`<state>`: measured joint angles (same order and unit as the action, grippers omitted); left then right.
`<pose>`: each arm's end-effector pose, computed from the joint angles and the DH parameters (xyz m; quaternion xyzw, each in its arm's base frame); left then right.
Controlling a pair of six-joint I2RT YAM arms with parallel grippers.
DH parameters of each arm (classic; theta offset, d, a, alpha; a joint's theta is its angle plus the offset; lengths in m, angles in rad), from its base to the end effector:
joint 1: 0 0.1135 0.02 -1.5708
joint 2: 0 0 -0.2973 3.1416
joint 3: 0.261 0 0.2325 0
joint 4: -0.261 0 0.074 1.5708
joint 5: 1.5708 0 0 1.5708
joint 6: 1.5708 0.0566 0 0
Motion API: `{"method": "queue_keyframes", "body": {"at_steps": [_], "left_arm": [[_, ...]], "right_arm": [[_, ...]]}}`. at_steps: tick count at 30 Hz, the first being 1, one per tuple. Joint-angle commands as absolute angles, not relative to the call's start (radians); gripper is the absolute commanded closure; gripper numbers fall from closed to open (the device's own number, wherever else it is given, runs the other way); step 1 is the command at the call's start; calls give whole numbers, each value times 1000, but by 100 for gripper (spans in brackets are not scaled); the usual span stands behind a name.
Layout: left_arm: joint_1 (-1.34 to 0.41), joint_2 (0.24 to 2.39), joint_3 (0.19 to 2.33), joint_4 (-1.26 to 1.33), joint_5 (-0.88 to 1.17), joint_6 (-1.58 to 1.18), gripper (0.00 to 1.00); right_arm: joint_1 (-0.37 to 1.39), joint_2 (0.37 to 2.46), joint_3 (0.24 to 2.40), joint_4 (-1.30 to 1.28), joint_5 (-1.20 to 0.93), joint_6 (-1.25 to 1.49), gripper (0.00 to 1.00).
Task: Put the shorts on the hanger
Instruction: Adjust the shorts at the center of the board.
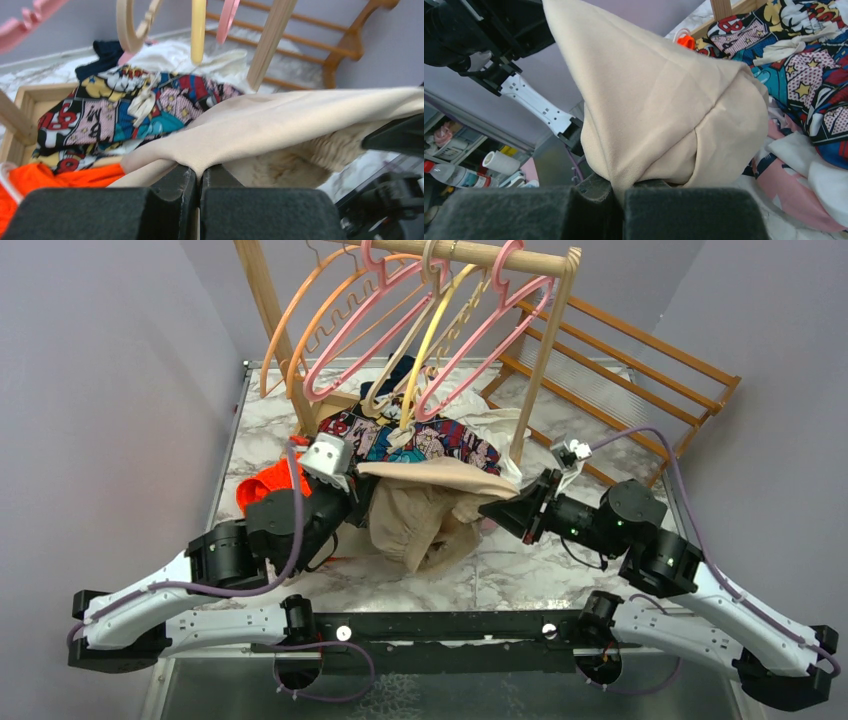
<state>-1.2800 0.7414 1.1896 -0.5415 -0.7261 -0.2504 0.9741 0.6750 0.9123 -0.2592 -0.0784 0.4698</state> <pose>0.0627 -0.0783 0.4548 0.1322 0.7193 -0.2467 0.6359 0.0652 0.1038 0.4075 -0.2047 0.6848 0.4828 0.5059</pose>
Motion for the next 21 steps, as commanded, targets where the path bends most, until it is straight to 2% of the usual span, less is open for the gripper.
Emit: {"method": "queue_keyframes", "body": {"at_steps": [1,7,13,21], "left_arm": [[-1278,718,1121,-672,-782,-318,100],[-1278,708,988,-705,-782,-424,100],[-1254,838,847,-640,-879,-483,100],[-931,933,754,-370,-502,-409,100]], "right_arm": [[972,626,863,-274,-91,469,99],[972,563,752,-315,-65,528,99],[973,606,676,-333,26,611,99],[972,718,663,-281,54,609,99]]}}
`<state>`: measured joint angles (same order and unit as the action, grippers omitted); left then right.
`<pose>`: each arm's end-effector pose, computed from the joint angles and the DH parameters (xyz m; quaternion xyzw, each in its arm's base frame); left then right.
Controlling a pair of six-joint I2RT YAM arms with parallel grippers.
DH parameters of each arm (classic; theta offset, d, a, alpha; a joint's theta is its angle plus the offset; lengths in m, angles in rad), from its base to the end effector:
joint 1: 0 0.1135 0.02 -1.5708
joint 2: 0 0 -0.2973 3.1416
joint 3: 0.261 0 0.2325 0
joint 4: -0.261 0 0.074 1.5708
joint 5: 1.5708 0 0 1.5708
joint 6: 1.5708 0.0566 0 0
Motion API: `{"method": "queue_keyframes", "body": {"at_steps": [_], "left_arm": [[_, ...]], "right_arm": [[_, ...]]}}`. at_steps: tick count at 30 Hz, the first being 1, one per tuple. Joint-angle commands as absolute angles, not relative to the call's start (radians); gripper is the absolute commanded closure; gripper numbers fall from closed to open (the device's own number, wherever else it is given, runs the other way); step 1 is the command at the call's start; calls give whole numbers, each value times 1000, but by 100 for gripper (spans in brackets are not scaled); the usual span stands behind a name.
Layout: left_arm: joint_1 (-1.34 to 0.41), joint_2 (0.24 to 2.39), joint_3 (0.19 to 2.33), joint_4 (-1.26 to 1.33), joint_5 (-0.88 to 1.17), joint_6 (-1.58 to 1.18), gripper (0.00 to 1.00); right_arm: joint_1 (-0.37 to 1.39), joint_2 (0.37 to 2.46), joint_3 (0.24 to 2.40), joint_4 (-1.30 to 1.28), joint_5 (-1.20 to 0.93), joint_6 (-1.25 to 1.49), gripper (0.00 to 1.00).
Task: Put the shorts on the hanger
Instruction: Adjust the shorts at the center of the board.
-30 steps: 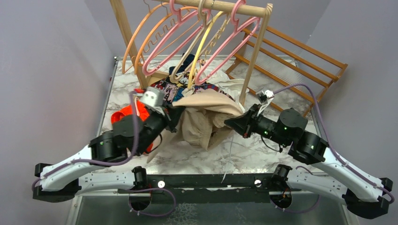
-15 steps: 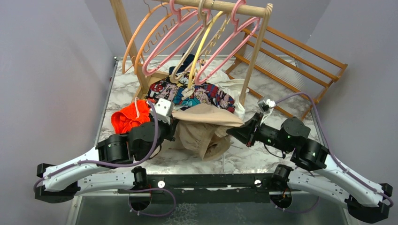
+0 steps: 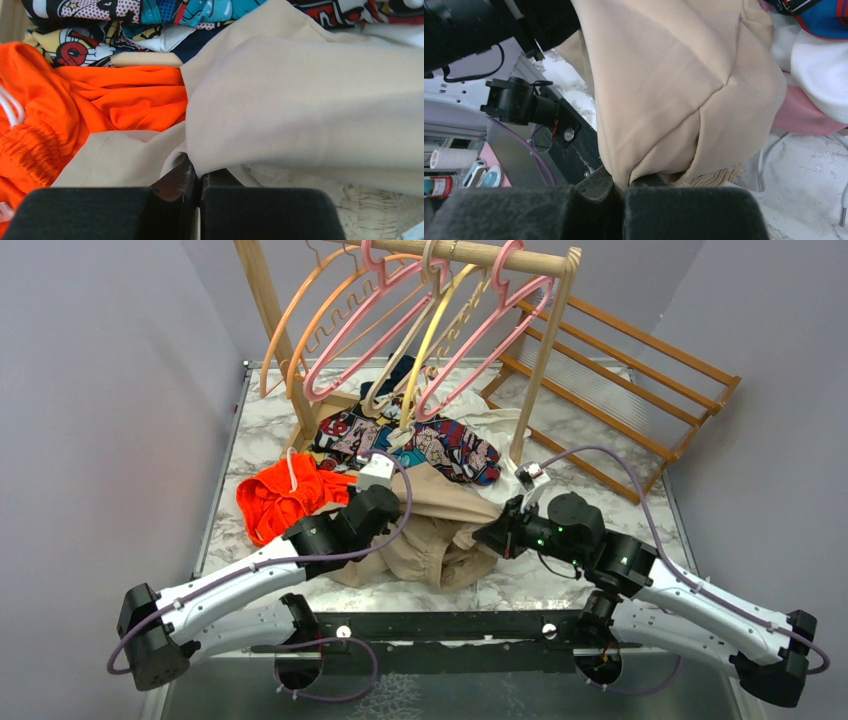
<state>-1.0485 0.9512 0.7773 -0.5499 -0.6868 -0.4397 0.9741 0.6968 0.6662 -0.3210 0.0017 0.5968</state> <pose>0.1145 -0.1270 0.2978 0.1253 0.8604 -0.0363 0.4926 0.0793 0.1166 0.3124 -0.1533 0.8054 0.4044 0.4053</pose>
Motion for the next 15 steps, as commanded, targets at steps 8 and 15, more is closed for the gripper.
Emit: {"method": "queue_keyframes", "body": {"at_steps": [8,15], "left_arm": [[-681,1039,781,-341,-327,-441,100],[-577,1148,829,-364,-321,-457,100]], "right_arm": [[971,914,756,-279,169,647,99],[961,912,762,-379,265,637,72]]}}
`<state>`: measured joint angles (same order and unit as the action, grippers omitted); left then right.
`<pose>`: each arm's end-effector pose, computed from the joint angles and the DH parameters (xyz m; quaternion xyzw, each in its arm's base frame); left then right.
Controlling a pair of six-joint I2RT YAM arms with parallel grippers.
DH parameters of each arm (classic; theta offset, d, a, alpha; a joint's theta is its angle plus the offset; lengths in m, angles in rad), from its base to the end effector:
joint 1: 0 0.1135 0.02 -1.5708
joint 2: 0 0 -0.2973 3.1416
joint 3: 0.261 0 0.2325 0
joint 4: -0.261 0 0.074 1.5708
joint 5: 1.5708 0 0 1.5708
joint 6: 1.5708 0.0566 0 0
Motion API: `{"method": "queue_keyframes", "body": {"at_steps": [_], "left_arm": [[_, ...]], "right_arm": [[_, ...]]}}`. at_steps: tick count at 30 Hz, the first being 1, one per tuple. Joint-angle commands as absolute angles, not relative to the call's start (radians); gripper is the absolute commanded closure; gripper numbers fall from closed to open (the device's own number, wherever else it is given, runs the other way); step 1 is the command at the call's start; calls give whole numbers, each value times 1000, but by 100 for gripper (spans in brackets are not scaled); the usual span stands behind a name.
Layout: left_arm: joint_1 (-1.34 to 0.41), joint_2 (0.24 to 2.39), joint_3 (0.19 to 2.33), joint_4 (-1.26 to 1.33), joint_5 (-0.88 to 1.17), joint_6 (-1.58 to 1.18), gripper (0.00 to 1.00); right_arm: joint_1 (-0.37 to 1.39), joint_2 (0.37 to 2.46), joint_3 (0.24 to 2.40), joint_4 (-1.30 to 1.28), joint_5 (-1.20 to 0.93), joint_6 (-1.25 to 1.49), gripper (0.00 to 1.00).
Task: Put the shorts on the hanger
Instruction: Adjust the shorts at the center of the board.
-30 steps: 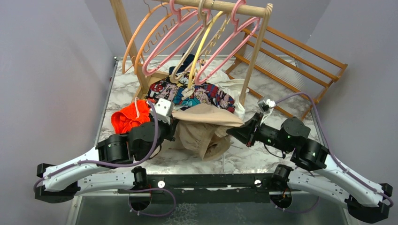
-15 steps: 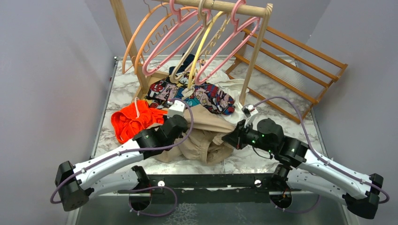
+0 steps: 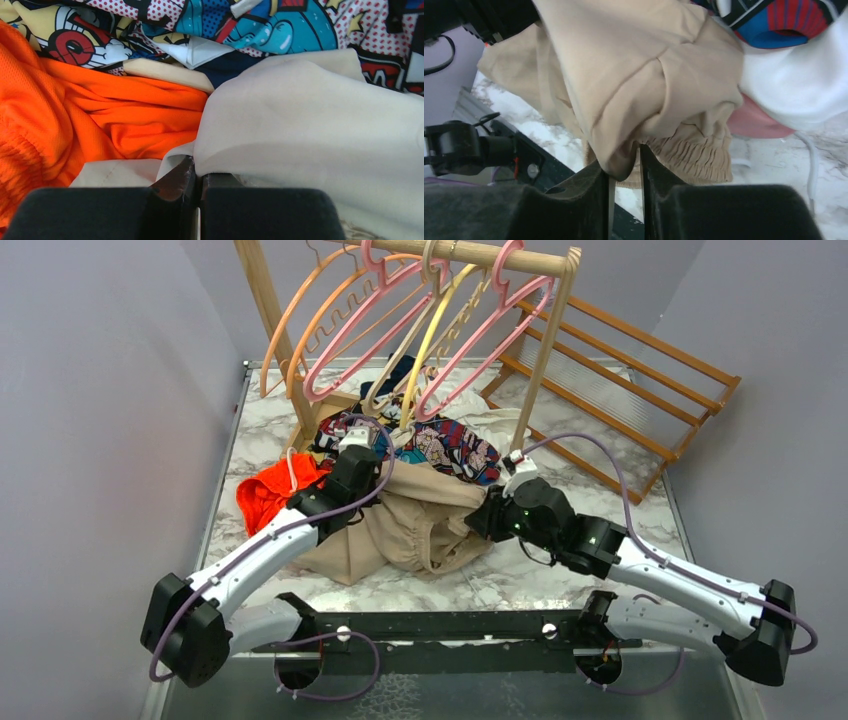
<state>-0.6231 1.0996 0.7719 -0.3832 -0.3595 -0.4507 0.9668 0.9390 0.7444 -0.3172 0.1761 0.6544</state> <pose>0.1848 -0.1083 0.2800 0.0028 0.8974 -0.0701 0.4355 0.1158 0.1503 0.3053 -0.0899 0.8562 0.3123 0.4017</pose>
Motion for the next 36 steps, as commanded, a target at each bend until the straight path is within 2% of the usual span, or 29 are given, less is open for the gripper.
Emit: {"method": "queue_keyframes", "body": {"at_steps": [1,3,4,7,12,23,33,36], "left_arm": [[-572,1165,839,-364,-311,-451,100],[-568,1194,856,-362,-295,-440,100],[-566,1205,864,-360,-289,-433,100],[-565,1232,881,-353,-277,-413,100],[-563,1286,912,-349,-266,-379,100],[-554,1373,994,-369,-259,-328,100],[-554,1353,1010,-385,-200,-299,100],[-553,1350,1010,-387,-190,-288,100]], "right_arm": [[962,904,760,-394,262,621,63],[962,880,757,-425,245,584,45],[962,864,756,-441,233,568,40],[962,812,765,-475,167,500,32],[962,804,807,-523,36,329,30],[992,911,858,-486,-100,180,30],[1186,1014,829,-385,262,273,27],[1210,1054,828,-336,297,275,24]]}}
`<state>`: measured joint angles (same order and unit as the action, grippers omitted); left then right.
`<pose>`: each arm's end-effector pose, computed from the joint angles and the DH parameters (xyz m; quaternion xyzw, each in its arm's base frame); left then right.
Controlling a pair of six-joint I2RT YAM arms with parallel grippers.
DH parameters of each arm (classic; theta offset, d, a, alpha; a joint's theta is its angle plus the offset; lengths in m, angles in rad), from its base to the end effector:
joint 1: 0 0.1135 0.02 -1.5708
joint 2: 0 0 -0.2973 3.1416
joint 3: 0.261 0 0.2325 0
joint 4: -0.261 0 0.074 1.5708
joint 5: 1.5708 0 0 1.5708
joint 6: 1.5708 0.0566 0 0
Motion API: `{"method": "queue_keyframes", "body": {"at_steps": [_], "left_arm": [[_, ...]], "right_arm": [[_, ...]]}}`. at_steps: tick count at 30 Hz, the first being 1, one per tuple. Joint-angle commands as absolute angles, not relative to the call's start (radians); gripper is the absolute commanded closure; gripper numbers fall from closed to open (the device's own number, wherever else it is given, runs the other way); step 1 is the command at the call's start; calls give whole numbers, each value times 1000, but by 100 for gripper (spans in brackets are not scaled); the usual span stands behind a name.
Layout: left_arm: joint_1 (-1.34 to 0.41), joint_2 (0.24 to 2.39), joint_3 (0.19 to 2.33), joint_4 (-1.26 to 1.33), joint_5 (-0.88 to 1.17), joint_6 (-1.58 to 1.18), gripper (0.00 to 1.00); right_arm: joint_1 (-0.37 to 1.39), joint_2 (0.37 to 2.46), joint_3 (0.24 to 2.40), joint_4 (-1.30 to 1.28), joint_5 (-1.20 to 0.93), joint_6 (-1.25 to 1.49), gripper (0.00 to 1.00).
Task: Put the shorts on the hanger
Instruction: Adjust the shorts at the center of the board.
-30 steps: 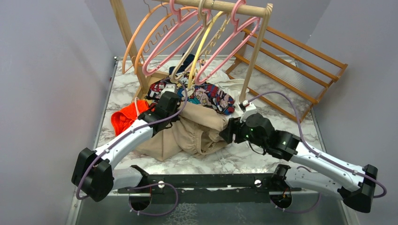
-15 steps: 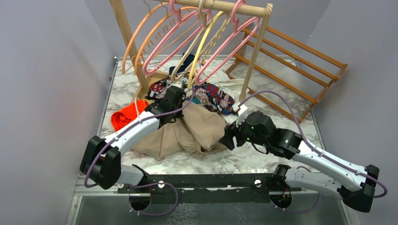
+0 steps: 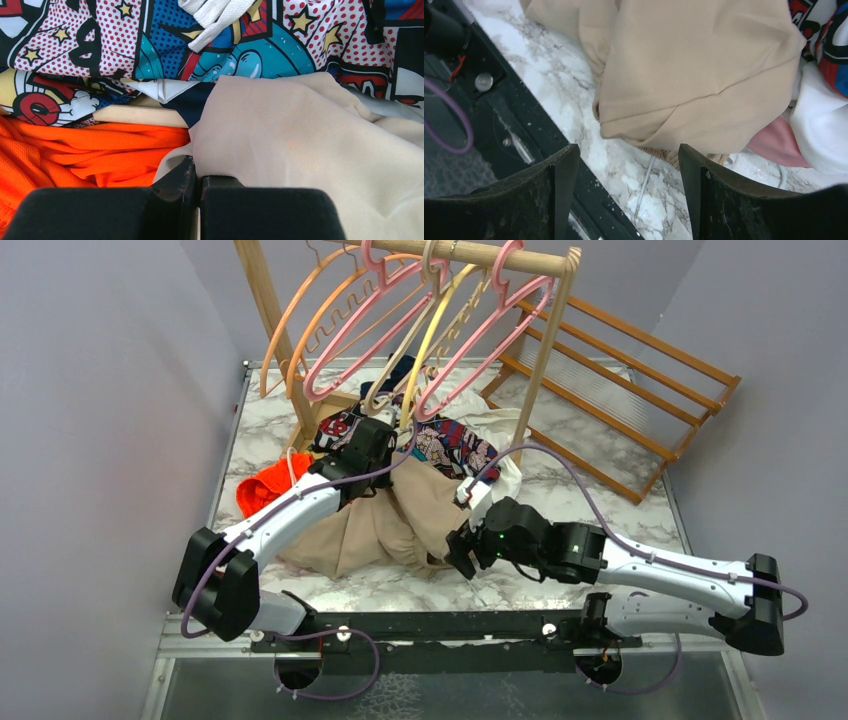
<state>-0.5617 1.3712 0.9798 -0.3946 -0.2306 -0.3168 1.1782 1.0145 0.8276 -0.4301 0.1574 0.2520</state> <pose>0.2462 -0.1397 0.2833 0.0685 0.9164 -0.0653 0.3890 0.0850 0.1821 0.3080 -0.3634 0.8085 0.2473 0.3913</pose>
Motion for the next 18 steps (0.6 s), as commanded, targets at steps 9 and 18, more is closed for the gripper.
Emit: {"method": "queue_keyframes", "body": {"at_steps": [9,18], "left_arm": [[-553,1337,992,-389,-145,-267,100],[-554,1268,942,-395,-53,-266,100]], "right_arm": [[1244,1209,842,-279,344,244,18],[1243,1186,898,-378,563,250,77]]}}
